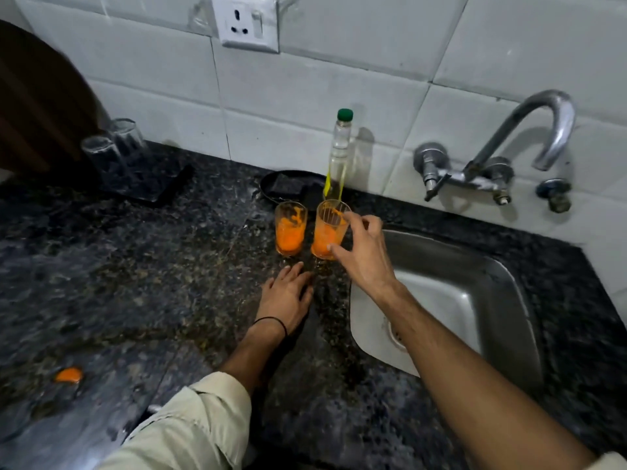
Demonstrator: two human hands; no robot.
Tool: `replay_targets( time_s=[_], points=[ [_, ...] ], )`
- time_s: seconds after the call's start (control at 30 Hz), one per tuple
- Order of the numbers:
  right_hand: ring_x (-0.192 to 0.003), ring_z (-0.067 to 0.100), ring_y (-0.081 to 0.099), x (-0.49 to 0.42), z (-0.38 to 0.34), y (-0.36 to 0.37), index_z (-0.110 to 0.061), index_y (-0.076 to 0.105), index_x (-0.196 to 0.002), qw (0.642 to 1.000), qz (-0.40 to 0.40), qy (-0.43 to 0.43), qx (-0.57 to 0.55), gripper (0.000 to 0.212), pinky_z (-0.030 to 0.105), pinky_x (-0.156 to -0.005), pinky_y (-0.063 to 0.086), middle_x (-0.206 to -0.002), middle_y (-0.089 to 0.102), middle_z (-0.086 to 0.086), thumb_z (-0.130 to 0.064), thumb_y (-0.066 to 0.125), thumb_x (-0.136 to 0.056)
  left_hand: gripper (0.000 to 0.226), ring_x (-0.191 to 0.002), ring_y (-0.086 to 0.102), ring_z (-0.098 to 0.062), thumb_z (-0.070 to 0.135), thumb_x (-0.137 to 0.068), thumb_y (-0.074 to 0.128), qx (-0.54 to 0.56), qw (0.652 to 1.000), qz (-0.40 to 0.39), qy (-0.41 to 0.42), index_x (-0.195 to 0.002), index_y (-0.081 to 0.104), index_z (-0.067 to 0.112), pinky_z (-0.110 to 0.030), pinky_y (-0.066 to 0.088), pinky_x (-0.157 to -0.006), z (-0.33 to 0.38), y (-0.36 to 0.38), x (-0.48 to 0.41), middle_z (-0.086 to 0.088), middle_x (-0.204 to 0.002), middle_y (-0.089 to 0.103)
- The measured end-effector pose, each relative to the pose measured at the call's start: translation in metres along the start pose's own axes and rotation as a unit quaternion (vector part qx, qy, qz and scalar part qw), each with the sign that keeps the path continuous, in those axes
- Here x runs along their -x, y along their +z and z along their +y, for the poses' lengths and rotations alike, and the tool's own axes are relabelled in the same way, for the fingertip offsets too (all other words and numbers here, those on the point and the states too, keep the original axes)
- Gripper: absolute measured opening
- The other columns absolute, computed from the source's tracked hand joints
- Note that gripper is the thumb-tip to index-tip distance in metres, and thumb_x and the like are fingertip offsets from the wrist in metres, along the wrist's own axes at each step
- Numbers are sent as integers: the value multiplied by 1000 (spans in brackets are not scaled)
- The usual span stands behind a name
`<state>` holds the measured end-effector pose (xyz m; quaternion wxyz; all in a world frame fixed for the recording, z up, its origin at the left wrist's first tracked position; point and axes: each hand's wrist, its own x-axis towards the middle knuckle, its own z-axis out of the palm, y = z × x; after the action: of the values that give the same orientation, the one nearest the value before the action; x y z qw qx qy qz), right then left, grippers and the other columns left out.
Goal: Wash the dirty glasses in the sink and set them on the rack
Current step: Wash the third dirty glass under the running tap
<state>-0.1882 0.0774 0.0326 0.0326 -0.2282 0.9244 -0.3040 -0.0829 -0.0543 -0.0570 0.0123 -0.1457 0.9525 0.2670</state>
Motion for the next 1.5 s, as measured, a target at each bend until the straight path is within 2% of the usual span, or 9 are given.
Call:
replay_targets(
  time_s=[0.23,0.63,0.77,0.9,1.03,1.13,1.27,1.4,1.5],
  points=[
    [-106,26,56,-36,-5,15,-16,64,-107,998,-38,37,27,43,38,-87,49,-121,52,8,-50,73,-83,50,-152,9,-18,39,-103,35,-64,998,12,21,-152,30,31,-47,13,-118,-7,16,1,7,-164,17],
    [-90,28,58,-6,30,-17,-18,57,-86,999,2,42,24,34,40,-73,46,-99,57,6,-50,68,-87,47,-150,18,-23,38,-102,41,-61,997,27,49,-147,42,26,-45,20,-118,-1,9,-3,3,-162,25],
    [-91,25,60,9,56,-54,-17,68,-98,995,53,80,8,35,36,-75,46,-101,62,6,-49,71,-85,41,-141,38,-27,33,-98,48,13,994,44,103,-136,55,19,-43,37,-112,26,10,-21,-5,-150,46],
    [-94,25,60,20,78,-96,-16,71,-99,991,74,110,25,35,35,-80,46,-103,64,7,-46,74,-83,31,-105,64,-31,34,-96,51,115,987,43,104,-121,63,18,-40,53,-84,90,-3,-58,-10,-113,70],
    [-84,21,58,27,101,-131,-21,64,-78,990,75,117,41,29,31,-71,38,-87,57,-1,-47,77,-80,37,-101,61,-43,40,-99,50,102,989,63,84,-113,58,7,-44,48,-81,174,-23,-107,-23,-104,68],
    [-82,16,56,30,114,-148,-21,66,-80,991,64,105,48,30,28,-69,37,-88,58,-4,-49,77,-79,48,-100,59,-44,49,-99,48,64,996,49,42,-108,57,2,-40,41,-74,229,-32,-138,-25,-109,64],
    [-83,18,58,31,129,-167,-31,54,-71,996,34,79,21,29,30,-69,40,-90,60,-2,-45,78,-79,46,-103,59,-42,37,-103,45,37,997,69,14,-114,61,-5,-43,43,-79,271,-26,-160,-27,-114,64],
    [-89,17,59,30,150,-177,-29,66,-84,999,4,43,18,25,31,-75,45,-99,63,-2,-50,78,-77,49,-100,60,-45,35,-104,40,47,992,118,-27,-105,63,-8,-44,45,-77,272,-10,-172,-29,-106,65],
    [-98,18,60,32,162,-180,-24,73,-104,999,-20,30,-9,36,36,-87,50,-110,65,0,-48,79,-78,53,-78,70,-37,41,-100,45,219,966,119,-73,-89,66,-6,-40,57,-70,267,1,-180,-23,-86,72]
  ],
)
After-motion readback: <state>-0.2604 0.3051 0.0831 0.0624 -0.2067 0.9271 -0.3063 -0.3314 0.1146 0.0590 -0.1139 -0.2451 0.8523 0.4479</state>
